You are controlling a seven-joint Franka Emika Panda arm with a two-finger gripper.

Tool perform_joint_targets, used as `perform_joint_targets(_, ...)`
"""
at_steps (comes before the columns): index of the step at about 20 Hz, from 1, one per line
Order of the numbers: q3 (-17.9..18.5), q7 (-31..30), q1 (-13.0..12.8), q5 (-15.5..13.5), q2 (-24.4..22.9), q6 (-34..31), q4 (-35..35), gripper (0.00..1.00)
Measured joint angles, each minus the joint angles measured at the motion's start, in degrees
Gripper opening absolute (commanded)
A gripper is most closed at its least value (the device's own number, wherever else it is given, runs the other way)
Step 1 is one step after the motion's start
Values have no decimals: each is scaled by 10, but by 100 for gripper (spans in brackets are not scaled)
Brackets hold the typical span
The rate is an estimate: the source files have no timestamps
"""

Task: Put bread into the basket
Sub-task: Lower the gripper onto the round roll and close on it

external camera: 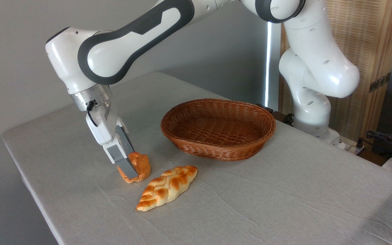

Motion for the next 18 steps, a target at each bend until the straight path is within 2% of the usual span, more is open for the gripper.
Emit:
perform_joint_targets(3, 0, 0, -1, 3, 1, 0, 0, 67)
perform_joint_targets(9, 0, -1, -1, 3, 0, 0, 2, 52)
perform_joint_targets(13, 0, -1, -1, 3, -3, 0, 3, 39)
perform_joint_targets(18, 0, -1, -1, 3, -9, -11, 4, 36)
